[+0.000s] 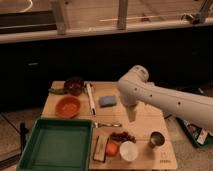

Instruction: Place sponge in tray

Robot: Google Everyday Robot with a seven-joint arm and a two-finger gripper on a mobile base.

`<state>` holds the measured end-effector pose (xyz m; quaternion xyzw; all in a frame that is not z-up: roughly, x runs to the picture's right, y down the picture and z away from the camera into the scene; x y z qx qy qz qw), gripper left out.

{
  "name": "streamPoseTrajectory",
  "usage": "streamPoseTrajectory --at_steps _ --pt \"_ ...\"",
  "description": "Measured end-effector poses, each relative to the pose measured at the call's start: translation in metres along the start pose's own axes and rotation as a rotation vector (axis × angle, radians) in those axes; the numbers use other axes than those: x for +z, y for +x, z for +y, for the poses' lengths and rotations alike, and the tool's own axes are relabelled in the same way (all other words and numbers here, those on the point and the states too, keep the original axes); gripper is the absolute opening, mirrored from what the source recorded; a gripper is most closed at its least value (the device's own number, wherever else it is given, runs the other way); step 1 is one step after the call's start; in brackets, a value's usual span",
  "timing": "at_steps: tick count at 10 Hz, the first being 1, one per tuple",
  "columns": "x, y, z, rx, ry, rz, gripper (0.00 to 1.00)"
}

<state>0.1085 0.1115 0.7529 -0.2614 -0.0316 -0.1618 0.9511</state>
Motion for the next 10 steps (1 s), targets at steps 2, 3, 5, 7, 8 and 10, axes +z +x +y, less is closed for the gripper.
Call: streamPoseTrajectory --at_steps 2,3,5,7,8,10 --pt "0.007 -0.011 -0.008 -0.019 0.006 -0.01 0.8" --pt "0.008 -0.014 -0.012 -0.026 0.008 -0.016 0.8" --pt "0.015 -0.021 -0.017 -0.036 0.011 -0.029 0.8" --pt "0.021 -0.03 -0.025 -0.053 0.014 -0.039 0.8" --pt "0.023 -0.032 -0.027 -0.058 0.014 -0.042 0.8" --pt "0.03 -0.037 -0.03 -0.065 0.013 -0.054 0.8"
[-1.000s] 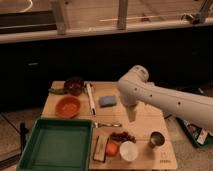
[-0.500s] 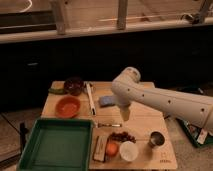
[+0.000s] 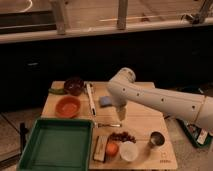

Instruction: Place sponge in tray

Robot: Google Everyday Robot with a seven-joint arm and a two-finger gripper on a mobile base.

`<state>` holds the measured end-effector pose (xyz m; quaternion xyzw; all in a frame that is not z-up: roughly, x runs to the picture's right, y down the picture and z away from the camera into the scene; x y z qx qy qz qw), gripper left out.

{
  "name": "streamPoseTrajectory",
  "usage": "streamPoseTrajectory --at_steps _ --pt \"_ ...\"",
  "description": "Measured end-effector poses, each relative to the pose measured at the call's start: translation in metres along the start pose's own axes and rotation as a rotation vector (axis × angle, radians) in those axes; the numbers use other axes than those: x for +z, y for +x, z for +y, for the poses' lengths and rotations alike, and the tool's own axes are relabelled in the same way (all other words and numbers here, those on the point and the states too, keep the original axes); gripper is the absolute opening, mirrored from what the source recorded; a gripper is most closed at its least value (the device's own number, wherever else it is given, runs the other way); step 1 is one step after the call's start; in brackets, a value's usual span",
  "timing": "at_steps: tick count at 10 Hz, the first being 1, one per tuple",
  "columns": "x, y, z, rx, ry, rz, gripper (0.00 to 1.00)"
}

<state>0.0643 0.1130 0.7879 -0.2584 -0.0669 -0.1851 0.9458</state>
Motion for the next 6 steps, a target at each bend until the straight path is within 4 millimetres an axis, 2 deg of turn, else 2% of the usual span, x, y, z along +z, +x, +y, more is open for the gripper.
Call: streamPoseTrajectory --at_steps 1,3,6 --pt "0.004 -0.007 -0.003 -0.006 0.0 -0.01 0.8" --pt "0.008 -0.005 -0.004 -0.009 -0.003 -0.02 0.8" --pt "0.018 -0.023 -0.015 -0.03 -0.011 -0.048 0.8"
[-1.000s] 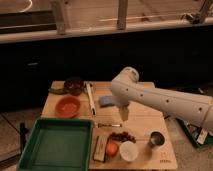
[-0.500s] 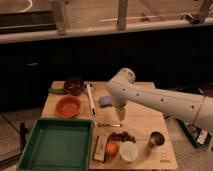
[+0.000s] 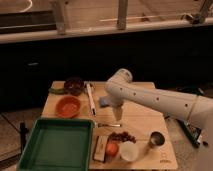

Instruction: Place sponge in tray

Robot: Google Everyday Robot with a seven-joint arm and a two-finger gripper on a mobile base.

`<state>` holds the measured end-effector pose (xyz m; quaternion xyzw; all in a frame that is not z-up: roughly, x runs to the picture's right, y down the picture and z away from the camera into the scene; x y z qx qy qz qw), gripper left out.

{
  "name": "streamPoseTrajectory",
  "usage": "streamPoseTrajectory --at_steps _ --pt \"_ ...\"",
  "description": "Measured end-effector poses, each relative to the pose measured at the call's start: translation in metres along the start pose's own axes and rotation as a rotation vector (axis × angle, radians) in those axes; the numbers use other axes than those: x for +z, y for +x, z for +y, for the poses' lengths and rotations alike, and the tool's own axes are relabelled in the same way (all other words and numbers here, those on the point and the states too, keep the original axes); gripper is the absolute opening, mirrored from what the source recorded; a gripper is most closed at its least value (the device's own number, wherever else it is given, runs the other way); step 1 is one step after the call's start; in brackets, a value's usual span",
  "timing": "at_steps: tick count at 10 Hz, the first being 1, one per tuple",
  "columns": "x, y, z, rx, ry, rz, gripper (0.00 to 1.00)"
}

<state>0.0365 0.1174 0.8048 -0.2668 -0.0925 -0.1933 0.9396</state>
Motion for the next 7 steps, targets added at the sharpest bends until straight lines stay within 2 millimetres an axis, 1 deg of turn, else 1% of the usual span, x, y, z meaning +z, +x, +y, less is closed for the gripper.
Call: streamPoseTrajectory --at_steps 1,3,7 --pt "0.003 -0.004 -0.003 -0.006 -0.002 -0.005 0.8" --pt "0.008 -0.003 -0.007 -0.014 -0.005 -0.013 0.8" --pt "0.02 -0.013 -0.016 -0.028 -0.012 -0.032 0.8"
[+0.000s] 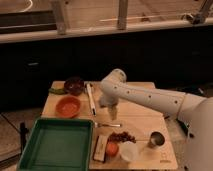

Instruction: Place sponge in tray

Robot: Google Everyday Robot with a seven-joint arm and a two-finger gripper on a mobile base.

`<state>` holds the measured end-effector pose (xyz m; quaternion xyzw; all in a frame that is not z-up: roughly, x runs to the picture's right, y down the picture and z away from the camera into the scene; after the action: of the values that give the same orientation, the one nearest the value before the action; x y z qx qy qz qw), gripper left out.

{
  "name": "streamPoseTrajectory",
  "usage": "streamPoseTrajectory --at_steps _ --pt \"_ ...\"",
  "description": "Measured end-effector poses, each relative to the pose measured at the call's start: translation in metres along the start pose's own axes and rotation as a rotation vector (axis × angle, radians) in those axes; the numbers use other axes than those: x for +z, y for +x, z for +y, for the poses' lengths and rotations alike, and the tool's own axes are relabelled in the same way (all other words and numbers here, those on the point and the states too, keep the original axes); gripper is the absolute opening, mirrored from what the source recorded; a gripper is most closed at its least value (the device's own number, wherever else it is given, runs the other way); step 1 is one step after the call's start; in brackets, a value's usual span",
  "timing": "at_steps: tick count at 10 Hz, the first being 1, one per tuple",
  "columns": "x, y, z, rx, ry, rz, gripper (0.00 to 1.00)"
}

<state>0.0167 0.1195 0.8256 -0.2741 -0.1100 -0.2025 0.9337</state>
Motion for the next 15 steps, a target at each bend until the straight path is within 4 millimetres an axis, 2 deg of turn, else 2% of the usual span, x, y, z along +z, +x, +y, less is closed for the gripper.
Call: streamPoseTrajectory --at_steps 15 --pt "0.051 -0.012 -0.028 -0.028 -0.025 -0.079 0.8"
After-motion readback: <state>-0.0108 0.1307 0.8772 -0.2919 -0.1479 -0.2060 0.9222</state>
